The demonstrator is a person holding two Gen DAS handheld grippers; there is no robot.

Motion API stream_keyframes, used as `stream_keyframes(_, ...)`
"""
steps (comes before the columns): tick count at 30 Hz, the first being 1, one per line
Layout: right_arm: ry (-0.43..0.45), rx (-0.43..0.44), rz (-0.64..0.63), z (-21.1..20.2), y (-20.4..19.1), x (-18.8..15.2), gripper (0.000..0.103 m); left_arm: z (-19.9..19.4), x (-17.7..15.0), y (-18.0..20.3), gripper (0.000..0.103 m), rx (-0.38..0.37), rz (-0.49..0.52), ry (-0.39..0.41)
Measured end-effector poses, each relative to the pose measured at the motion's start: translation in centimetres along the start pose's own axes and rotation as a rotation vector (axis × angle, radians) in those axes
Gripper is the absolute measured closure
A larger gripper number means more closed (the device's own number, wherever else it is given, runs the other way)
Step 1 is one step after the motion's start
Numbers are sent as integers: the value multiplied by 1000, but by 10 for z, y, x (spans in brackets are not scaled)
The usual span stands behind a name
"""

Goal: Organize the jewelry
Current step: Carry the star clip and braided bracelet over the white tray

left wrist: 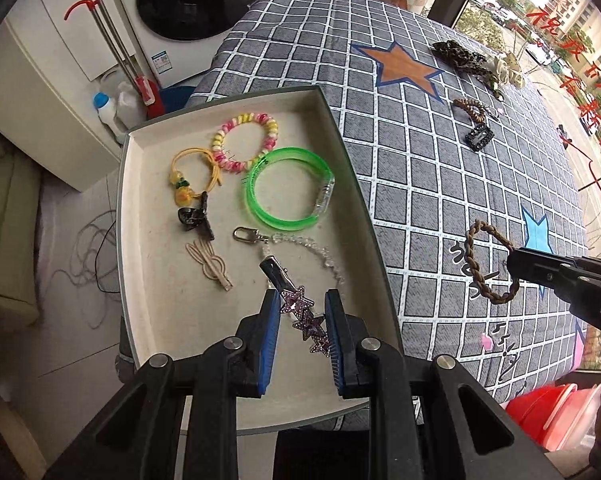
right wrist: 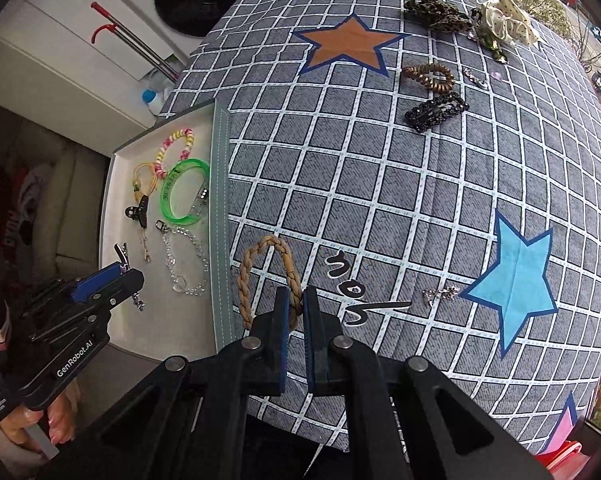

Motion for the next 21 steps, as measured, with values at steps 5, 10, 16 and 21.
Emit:
stream_keyframes(5, -25, 19, -75, 10, -36, -6, 96, 5, -20, -25, 73, 20, -49, -22)
stream_keyframes(10, -62, 31, -141, 25, -69, -17, 96, 17, -39, -45, 73, 35, -88, -57)
stream_keyframes(16, -139, 29, -195, 51, -92, -38, 96, 33, -51, -59, 73, 49, -121, -84)
stream_keyframes(21, -185, 3, -231, 72, -103, -50, 96, 47, -53, -63, 73, 53, -142, -97)
Point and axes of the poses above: each gripper's, at about its wrist camera, not at the fingertips, and z roughly the way its jaws point, y to its right, x to its top, the point moved 5 cm from there along z, roughly the way its jaws point, and after that the axes turned 13 degrees about z, right-handed, at the moved point
